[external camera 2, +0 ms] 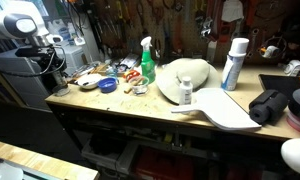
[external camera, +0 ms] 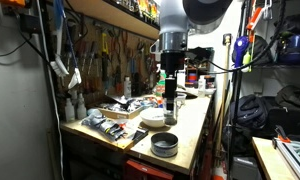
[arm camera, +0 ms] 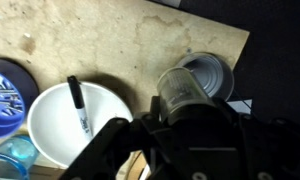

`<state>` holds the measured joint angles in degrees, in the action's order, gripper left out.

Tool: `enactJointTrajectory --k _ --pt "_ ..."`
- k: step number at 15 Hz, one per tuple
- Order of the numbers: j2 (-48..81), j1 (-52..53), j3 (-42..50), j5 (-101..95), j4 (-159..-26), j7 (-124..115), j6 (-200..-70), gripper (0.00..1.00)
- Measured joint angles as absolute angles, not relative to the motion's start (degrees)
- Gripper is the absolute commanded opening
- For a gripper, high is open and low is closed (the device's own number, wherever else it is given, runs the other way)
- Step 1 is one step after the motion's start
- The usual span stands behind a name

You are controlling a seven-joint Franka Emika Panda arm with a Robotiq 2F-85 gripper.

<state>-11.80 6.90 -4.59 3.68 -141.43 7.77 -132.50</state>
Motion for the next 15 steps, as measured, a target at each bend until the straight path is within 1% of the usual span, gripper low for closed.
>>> enactJointTrajectory --k 8,15 --pt "-10.6 10.8 -6.2 5.6 -142.4 13.5 -134.7 0.29" --pt "-6.6 10.7 -5.8 6.5 -142.9 17.4 -139.6 0.29"
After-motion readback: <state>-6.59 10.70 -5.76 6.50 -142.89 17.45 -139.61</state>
